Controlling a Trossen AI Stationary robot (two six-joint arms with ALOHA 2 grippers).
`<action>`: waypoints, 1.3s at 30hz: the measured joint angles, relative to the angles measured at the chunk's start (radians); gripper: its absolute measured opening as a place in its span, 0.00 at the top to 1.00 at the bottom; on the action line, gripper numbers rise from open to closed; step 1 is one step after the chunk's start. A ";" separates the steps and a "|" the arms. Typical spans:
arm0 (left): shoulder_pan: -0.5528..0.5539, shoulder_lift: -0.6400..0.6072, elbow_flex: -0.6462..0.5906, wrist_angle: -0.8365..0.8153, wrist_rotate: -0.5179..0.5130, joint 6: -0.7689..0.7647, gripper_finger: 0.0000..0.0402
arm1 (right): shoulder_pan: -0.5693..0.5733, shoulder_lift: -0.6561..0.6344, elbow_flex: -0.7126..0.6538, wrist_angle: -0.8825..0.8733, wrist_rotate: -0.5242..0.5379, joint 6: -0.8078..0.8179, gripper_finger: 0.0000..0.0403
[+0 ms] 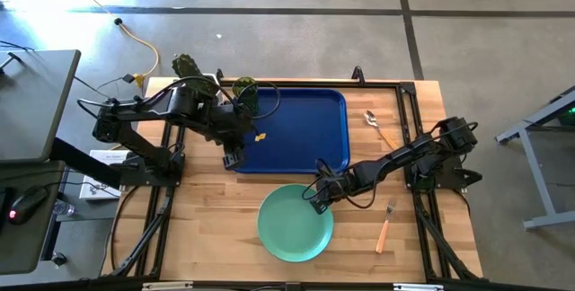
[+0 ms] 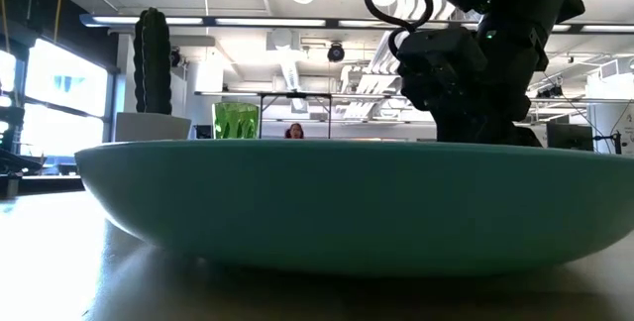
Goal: Pick and place plate/cup/fork/spoon on tray
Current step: Put the light blue plate on the blue tray
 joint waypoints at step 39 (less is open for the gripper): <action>0.017 0.000 0.000 0.004 -0.033 -0.039 0.71 | -0.394 -0.206 0.000 0.062 -0.062 -0.372 1.00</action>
